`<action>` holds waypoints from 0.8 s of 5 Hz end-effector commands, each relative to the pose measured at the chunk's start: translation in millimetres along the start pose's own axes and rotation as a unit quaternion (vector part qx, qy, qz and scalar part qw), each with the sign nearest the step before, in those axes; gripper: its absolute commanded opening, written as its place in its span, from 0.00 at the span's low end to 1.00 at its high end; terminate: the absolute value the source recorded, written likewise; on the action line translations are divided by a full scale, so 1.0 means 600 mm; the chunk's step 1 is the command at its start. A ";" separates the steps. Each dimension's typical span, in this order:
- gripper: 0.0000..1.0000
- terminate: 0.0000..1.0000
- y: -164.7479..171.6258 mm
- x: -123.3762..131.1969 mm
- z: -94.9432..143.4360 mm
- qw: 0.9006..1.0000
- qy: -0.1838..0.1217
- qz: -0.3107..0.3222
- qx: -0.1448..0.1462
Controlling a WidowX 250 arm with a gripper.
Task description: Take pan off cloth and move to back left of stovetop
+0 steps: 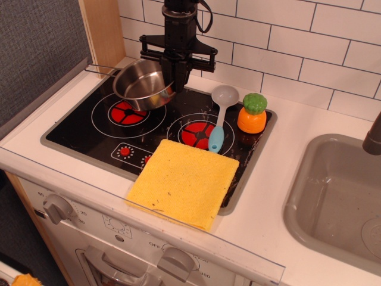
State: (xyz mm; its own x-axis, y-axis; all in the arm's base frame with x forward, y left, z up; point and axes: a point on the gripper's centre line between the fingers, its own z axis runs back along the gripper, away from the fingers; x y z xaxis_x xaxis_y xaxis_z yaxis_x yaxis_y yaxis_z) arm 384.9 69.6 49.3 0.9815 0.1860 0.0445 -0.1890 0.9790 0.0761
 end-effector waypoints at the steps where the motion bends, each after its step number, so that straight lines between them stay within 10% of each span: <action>1: 1.00 0.00 0.012 0.015 0.022 0.999 -0.047 -0.004 -0.004; 4: 1.00 0.00 -0.033 0.002 0.087 0.991 -0.120 -0.053 -0.030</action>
State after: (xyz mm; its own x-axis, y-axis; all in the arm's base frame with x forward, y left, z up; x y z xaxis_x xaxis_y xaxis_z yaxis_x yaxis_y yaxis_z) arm 388.6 41.8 69.8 0.9772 0.0738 0.1992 -0.0806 0.9964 0.0263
